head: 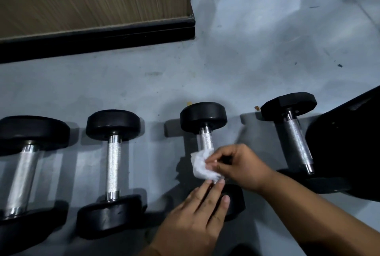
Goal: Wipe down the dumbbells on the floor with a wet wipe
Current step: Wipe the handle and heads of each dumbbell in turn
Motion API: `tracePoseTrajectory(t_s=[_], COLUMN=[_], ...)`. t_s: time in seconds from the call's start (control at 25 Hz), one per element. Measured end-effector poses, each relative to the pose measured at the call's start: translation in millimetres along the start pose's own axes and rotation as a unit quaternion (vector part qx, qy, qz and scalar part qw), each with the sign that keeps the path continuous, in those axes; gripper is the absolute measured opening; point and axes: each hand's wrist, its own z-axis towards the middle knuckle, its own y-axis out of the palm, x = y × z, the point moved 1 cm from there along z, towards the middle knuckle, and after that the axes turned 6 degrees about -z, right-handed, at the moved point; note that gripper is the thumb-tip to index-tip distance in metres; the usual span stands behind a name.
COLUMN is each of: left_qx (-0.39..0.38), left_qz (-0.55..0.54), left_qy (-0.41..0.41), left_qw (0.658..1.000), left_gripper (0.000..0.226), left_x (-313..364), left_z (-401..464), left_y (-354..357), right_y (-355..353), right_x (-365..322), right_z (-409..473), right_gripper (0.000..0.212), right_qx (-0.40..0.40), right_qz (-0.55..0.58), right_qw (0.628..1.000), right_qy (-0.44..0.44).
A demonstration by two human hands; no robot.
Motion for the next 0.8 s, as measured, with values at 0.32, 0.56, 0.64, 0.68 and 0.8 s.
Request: tracePoseTrajectory(t_s=[0.32, 0.56, 0.64, 0.68, 0.8], left_qx=[-0.013, -0.005, 0.000, -0.002, -0.017], left_qz=[-0.021, -0.020, -0.015, -0.017, -0.058], left_qy=[0.025, 0.012, 0.011, 0.009, 0.013], left_qw=[0.999, 1.000, 1.000, 1.000, 0.998], left_gripper=[0.030, 0.036, 0.037, 0.039, 0.036], left_x=[2.0, 8.3, 10.4, 12.2, 12.9], left_z=[6.2, 15.7, 16.3, 17.2, 19.9], left_y=[4.7, 3.7, 5.1, 5.1, 7.1], right_y=[-17.8, -8.5, -8.1, -9.4, -16.7], right_x=[-17.9, 3.7, 4.7, 3.4, -5.1], right_z=[41.9, 5.0, -1.3, 0.6, 20.0], right_gripper=[0.005, 0.013, 0.009, 0.008, 0.006], right_qx=[0.115, -0.005, -0.022, -0.015, 0.062], right_qz=[-0.084, 0.007, 0.002, -0.007, -0.006], right_qw=[0.990, 1.000, 1.000, 1.000, 0.998], right_qy=[-0.023, 0.000, 0.006, 0.009, 0.011])
